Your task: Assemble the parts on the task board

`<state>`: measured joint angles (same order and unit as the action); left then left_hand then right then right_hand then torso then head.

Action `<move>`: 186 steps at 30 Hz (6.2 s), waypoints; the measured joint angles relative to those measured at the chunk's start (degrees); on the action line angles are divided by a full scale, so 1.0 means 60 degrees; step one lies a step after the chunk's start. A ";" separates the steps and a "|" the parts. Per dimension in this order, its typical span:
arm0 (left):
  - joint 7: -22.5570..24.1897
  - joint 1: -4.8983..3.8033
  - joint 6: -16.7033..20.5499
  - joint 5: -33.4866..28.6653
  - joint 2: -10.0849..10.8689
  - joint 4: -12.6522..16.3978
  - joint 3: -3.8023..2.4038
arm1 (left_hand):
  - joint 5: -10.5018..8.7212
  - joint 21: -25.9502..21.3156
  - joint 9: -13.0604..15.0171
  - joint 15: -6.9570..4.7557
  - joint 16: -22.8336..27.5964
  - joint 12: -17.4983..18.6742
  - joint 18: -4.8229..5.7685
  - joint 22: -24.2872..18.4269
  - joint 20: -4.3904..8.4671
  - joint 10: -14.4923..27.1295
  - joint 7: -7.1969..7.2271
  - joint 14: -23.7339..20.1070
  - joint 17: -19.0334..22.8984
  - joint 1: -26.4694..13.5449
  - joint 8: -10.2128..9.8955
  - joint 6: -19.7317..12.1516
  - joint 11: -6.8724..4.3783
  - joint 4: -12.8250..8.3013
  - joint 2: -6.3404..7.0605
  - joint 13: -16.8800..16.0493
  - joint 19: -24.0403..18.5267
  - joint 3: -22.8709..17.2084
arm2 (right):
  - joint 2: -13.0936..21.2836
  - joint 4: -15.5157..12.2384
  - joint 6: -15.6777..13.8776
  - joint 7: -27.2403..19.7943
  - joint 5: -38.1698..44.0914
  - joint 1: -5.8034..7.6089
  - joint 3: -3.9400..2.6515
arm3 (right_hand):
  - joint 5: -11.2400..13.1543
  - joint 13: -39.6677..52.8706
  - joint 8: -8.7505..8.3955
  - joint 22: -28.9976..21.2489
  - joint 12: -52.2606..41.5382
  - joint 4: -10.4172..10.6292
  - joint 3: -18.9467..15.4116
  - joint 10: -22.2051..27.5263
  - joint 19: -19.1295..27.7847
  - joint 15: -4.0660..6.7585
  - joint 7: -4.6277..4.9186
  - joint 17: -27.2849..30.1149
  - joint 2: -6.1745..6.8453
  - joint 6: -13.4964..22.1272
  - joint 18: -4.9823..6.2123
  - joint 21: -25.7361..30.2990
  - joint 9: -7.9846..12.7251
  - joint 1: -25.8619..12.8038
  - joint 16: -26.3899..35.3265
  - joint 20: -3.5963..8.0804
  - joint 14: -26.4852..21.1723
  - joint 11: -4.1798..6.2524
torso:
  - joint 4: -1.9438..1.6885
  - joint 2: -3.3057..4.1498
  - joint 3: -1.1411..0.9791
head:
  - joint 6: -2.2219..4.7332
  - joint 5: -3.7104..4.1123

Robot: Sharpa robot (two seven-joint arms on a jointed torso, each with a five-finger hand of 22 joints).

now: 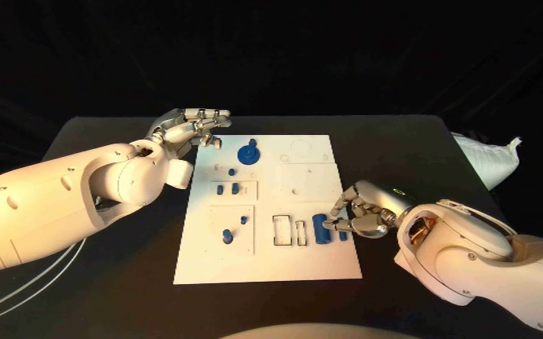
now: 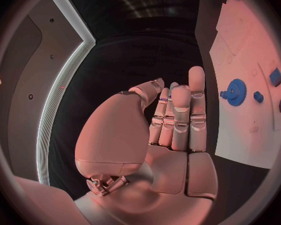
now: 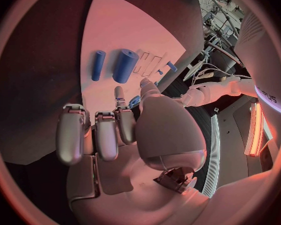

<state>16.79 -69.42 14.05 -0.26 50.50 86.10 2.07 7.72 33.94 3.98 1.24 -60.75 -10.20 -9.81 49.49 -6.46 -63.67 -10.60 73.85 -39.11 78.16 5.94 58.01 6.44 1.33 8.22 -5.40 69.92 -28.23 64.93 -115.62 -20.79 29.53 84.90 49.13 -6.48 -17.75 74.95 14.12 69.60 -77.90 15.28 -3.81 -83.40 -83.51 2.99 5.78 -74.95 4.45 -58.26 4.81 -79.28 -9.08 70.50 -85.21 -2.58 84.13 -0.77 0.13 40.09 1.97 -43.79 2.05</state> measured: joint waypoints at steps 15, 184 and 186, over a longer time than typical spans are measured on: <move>-0.0007 0.0031 -0.0007 0.0001 0.0017 -0.0005 0.0002 | 0.0000 0.0000 0.0000 0.0000 0.0000 0.0000 0.0000 0.0000 0.0000 0.0000 0.0000 0.0000 -0.0001 0.0000 0.0000 0.0000 0.0000 0.0000 0.0000 0.0000 0.0000 0.0000 | -0.0666 0.0461 0.0544 0.0550 0.0796 -0.0174 0.0005 | -0.0056 -0.0001 0.0157 0.0089 -0.0049 0.0234 -0.0312 0.0000 -0.0032 -0.0001 -0.0024 0.0002 -0.0188 0.0043 0.0001 -0.0057 -0.0188 -0.0188 -0.0039 0.0033 0.0000 0.0000 | -0.0001 0.0000 0.0023 | -0.0079 -0.0065; -0.0124 0.0204 -0.0165 0.0007 0.0104 0.0069 0.0017 | 0.0000 -0.0037 0.0000 0.0000 0.0000 -0.0072 0.0000 -0.0028 0.0000 0.0067 0.0000 0.0000 0.0040 0.0000 0.0000 0.0000 -0.0001 -0.0026 0.0001 0.0000 0.0000 0.0026 | -0.1188 0.1169 0.1480 0.0572 0.3476 -0.0528 -0.0085 | 0.1426 0.0233 0.0236 0.0173 0.1618 -0.1338 -0.0316 0.0570 -0.0016 0.0166 -0.0210 0.0001 -0.0724 -0.0186 -0.0143 0.0046 -0.1535 0.1591 0.0054 0.0086 -0.0029 -0.0114 | 0.0241 -0.0037 0.0018 | -0.0189 -0.0169; -0.0127 0.0204 -0.0168 0.0007 0.0104 0.0074 0.0017 | 0.0000 -0.0037 0.0001 0.0000 0.0000 -0.0072 -0.0001 -0.0028 0.0000 0.0067 0.0000 0.0000 0.0040 0.0000 0.0000 0.0000 -0.0001 -0.0027 0.0000 0.0000 0.0000 0.0026 | -0.1258 0.1177 0.1577 0.0568 0.3694 -0.0527 -0.0084 | 0.1433 0.0238 0.0141 0.0185 0.1676 -0.1501 -0.0152 0.0573 -0.0016 0.0182 -0.0202 0.0002 -0.0646 -0.0206 -0.0144 0.0046 -0.1534 0.1669 0.0054 0.0086 -0.0015 -0.0111 | 0.0245 -0.0038 0.0017 | -0.0199 -0.0170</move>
<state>16.03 -68.19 13.03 -0.22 51.13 86.54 2.17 7.72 33.72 3.98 1.24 -60.75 -10.63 -9.81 49.33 -6.46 -63.27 -10.60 73.85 -38.86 78.16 5.93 58.01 6.43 1.17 8.22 -5.40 69.92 -28.07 57.38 -108.56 -11.32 32.94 107.07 45.96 -6.99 -9.16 76.38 14.96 70.71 -67.84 6.27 -4.72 -79.96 -83.61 4.08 4.57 -74.94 0.57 -59.50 3.95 -79.00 -18.28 80.52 -84.89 -2.07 84.04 -1.44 1.60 39.86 2.07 -44.98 1.03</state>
